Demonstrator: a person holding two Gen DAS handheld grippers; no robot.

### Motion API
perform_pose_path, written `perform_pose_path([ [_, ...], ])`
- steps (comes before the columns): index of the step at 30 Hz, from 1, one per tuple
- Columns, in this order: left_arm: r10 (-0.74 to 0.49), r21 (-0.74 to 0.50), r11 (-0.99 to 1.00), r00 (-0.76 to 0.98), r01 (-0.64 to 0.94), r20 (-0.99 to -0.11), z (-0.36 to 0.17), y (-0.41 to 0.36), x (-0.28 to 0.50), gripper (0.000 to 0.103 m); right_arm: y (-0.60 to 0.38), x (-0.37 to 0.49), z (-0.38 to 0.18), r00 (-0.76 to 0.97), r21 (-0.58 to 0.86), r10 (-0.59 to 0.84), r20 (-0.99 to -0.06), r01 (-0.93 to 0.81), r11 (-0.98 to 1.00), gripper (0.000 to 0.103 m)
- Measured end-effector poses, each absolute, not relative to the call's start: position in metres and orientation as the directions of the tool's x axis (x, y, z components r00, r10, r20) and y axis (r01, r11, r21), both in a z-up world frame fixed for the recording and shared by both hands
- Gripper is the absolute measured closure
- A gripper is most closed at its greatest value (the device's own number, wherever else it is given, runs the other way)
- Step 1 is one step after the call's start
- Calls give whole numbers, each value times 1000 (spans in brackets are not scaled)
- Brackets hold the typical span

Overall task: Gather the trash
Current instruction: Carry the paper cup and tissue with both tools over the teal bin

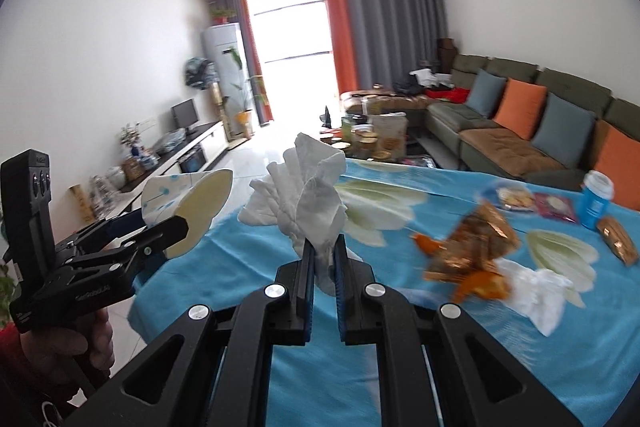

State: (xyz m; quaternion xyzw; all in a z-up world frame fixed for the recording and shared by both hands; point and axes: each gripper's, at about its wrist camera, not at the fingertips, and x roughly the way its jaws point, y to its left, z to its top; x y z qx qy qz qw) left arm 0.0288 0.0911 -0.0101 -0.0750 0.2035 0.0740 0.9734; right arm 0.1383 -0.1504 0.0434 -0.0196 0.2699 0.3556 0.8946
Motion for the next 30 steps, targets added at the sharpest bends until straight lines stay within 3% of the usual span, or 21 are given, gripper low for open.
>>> perform_pose_path([
  [17,318,-117,914,864,-389,-390,2,169,-51,24,-53,134,47,443,147,736,-513,-799,583,94],
  [30,424,-119,841,780,-527,-460,-14,226,-75,24,35,130,40,310,110,754,-579,-887,449,94],
])
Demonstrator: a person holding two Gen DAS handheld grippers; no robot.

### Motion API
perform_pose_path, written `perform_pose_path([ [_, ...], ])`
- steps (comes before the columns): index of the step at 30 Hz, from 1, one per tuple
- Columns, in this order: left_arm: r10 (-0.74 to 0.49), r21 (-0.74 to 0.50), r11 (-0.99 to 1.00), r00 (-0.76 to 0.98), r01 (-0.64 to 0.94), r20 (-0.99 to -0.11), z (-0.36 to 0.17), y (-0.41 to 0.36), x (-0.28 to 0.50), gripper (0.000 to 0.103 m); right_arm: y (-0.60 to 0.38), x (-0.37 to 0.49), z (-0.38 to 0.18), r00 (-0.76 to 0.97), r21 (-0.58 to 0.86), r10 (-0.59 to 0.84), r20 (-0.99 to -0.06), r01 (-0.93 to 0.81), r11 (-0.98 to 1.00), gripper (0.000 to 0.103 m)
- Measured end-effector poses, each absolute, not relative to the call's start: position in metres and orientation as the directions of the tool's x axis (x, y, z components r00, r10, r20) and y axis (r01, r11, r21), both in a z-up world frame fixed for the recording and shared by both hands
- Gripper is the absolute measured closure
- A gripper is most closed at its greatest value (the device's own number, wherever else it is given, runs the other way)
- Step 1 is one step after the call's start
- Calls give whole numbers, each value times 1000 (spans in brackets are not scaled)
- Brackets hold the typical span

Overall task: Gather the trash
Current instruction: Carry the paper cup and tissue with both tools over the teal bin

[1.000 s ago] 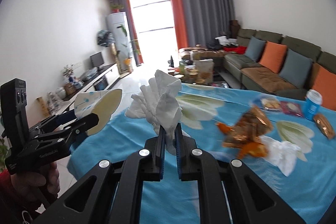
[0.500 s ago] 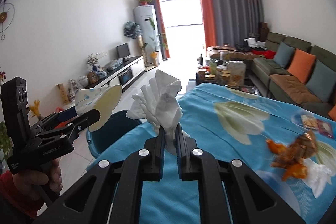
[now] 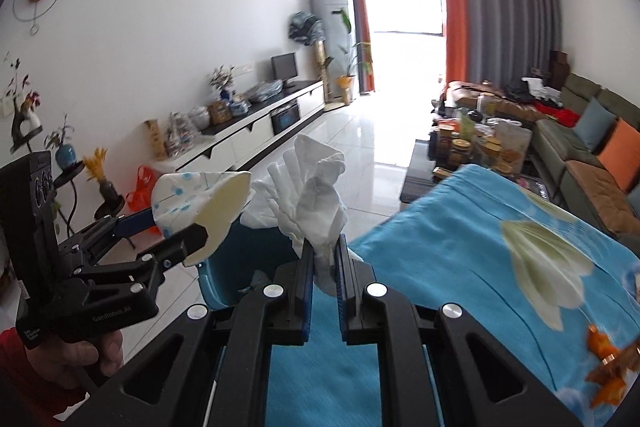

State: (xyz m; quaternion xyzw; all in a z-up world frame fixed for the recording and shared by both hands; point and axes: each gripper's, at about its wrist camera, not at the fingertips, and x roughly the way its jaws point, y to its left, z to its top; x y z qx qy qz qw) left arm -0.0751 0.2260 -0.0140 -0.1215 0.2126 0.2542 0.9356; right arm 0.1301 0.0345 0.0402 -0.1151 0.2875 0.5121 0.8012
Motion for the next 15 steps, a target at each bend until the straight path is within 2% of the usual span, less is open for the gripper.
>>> perform_pose_path([
  [15,397,-185,796,727,-577,-560,-60,276,-61,24,118,140,4,193,117,678,-709,-916,383,94],
])
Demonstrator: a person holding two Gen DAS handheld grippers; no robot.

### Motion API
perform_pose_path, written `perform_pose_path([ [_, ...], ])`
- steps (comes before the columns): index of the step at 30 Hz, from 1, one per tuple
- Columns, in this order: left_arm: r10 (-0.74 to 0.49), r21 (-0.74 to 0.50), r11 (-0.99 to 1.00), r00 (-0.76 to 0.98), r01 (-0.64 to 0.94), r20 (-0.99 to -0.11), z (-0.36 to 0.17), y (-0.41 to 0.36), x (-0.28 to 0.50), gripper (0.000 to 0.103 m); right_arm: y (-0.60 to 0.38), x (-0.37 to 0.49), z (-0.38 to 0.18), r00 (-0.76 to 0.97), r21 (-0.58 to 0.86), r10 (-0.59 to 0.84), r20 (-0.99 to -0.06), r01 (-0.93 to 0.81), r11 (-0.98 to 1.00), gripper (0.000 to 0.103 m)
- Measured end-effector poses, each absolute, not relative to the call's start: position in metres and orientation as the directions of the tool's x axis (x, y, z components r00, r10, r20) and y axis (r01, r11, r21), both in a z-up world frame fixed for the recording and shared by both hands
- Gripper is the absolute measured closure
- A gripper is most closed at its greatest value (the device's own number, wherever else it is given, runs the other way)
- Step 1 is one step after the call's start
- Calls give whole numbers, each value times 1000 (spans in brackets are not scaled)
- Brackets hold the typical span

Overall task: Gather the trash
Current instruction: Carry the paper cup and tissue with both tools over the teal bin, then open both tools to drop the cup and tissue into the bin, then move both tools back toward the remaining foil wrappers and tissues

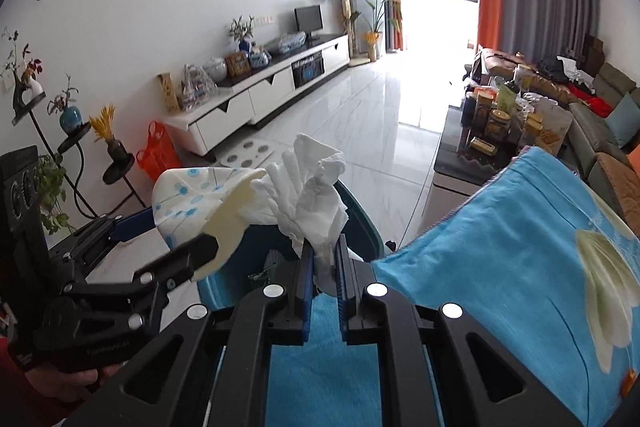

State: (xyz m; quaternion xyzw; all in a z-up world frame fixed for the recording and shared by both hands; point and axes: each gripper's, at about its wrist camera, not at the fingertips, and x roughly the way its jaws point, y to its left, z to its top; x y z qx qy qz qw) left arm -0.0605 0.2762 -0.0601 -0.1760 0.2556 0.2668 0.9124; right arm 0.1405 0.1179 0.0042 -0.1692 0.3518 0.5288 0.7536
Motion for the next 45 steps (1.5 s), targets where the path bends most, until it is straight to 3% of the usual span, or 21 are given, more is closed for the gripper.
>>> perform_pose_path([
  [13,359,-209,762,668,-614,-652,-111,312,-19,24,168,147,-29,129,109,575,-808,-926,361,90],
  [24,350,-180,771,643,-611,-681,-129,321,2,24,185,156,-43,68,152,540,-839,-923,353,86],
  [34,373,-148,774,631,-616,-680,-136,322,9,11,180,168,-43,7,253,583,-813,-896,364,48],
  [45,413,-150,748,630,-646,-658,-121,318,-10,6,156,171,-23,11,313,653,-757,-872,377,39],
])
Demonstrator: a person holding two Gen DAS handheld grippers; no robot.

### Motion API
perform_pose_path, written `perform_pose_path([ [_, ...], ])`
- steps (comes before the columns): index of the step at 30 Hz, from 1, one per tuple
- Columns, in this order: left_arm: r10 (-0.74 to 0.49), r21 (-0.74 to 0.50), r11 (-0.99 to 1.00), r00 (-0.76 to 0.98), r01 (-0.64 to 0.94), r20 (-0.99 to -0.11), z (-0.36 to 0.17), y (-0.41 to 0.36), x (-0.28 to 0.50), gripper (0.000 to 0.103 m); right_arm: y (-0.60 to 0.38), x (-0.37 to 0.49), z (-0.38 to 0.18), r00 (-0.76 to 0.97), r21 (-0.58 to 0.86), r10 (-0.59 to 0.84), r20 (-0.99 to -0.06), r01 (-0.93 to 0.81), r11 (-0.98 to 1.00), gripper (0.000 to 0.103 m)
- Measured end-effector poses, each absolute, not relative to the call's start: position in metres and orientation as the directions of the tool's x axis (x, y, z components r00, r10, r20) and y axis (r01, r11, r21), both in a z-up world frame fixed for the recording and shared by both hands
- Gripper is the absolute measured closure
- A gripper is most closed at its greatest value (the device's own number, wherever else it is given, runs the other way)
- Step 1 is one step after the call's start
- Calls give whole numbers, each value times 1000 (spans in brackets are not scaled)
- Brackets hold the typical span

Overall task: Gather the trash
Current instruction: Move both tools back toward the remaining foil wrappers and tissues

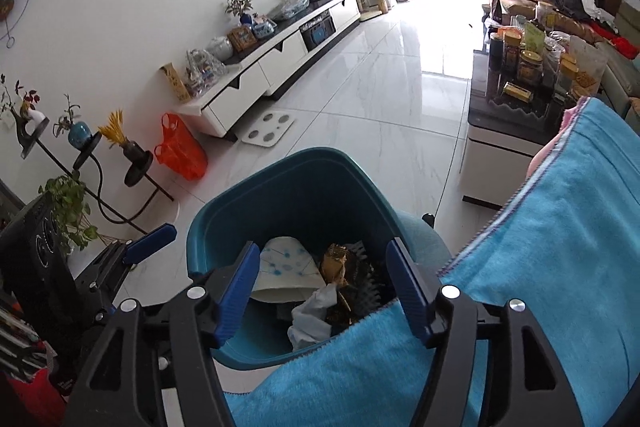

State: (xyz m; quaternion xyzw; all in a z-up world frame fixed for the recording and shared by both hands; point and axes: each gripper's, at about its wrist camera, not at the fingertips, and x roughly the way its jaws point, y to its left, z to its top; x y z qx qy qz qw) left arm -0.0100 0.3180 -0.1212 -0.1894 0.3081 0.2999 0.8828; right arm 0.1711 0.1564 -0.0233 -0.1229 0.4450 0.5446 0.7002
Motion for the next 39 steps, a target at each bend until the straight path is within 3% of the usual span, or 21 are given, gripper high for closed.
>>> perform_pose_path([
  [18,394,-156,836,772,-527,-499,-33,249,-16,6,41,172,16,126,355,766,-630,-831,429,28],
  [23,333,-143,886,821,-441,-465,-18,211,-9,6,-22,166,19,207,362,788,-580,-801,477,17],
  [39,55,-136,982,885,-132,-463,-27,91,31,6,-171,131,0,532,291,643,-552,-599,746,7],
])
